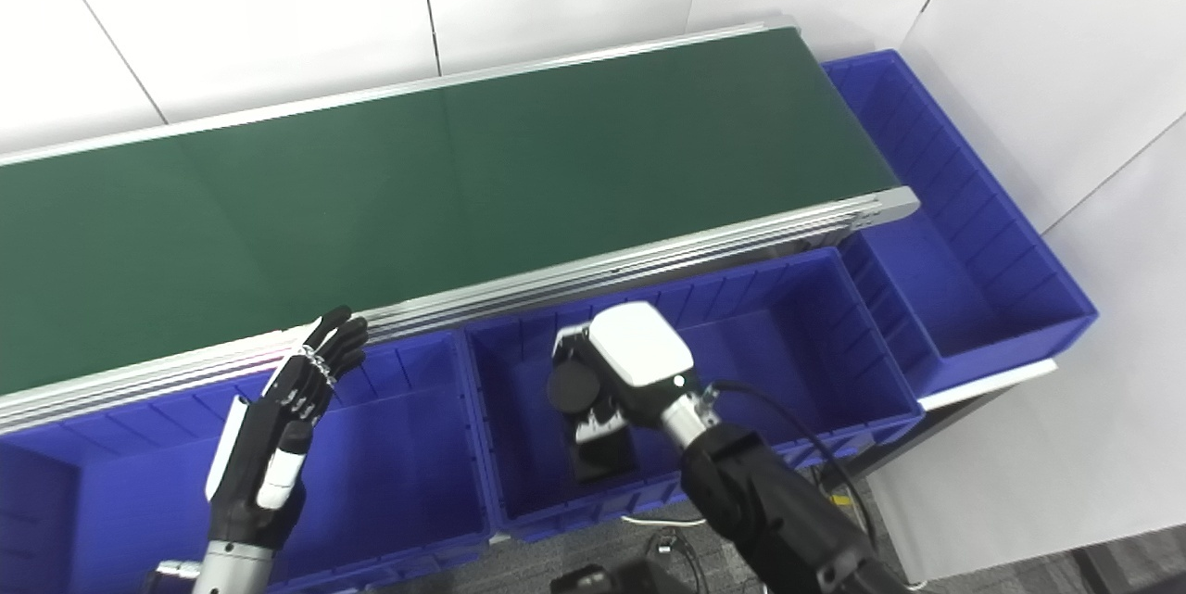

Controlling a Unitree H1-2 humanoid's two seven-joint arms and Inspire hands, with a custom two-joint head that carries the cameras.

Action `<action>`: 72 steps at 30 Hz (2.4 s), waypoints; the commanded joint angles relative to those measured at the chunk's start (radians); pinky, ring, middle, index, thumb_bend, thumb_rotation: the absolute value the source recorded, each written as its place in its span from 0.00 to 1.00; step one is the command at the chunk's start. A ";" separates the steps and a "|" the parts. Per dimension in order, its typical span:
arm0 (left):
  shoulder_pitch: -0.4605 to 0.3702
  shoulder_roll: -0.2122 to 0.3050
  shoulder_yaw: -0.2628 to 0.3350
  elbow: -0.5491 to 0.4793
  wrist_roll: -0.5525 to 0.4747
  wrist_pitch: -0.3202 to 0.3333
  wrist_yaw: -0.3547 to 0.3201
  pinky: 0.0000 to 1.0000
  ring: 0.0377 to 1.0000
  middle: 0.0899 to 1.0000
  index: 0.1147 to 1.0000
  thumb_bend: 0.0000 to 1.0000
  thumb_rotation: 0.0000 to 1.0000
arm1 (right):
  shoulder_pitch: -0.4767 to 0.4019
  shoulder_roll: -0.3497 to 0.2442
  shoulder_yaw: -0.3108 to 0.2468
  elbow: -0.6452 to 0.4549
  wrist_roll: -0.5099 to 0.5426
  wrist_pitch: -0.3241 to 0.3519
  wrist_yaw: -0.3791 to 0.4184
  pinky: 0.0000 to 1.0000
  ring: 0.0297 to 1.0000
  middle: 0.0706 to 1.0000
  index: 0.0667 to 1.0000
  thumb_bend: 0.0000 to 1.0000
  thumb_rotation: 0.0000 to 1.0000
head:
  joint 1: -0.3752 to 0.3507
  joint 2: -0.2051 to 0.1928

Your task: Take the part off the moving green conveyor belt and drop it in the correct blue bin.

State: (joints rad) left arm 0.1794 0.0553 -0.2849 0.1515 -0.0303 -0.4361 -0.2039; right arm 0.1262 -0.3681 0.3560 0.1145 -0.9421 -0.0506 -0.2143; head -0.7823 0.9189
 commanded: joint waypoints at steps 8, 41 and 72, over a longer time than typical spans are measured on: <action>-0.006 -0.005 0.001 -0.038 0.007 -0.034 -0.019 0.86 0.87 0.86 0.88 0.82 0.88 | -0.001 -0.018 0.004 -0.037 -0.008 -0.020 -0.018 0.37 0.45 0.43 0.48 0.53 0.01 | 0.011 -0.005; 0.013 -0.033 -0.002 -0.034 0.008 -0.034 -0.026 0.85 0.86 0.84 0.85 0.82 0.85 | 0.137 0.167 -0.093 -0.358 0.421 -0.031 0.043 0.55 0.66 0.71 0.71 0.87 0.77 | 0.273 -0.003; 0.081 0.026 -0.111 -0.120 0.231 -0.034 0.237 0.80 0.84 0.83 0.82 0.79 0.88 | 0.167 0.370 -0.119 -0.048 0.822 -0.377 0.169 0.83 0.84 0.83 0.82 0.92 1.00 | 0.648 -0.101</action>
State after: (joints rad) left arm 0.2653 0.0707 -0.3833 0.0610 0.1840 -0.4363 -0.0073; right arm 0.3029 -0.0021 0.2382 0.0792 -0.1142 -0.3757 -0.0564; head -0.1458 0.8176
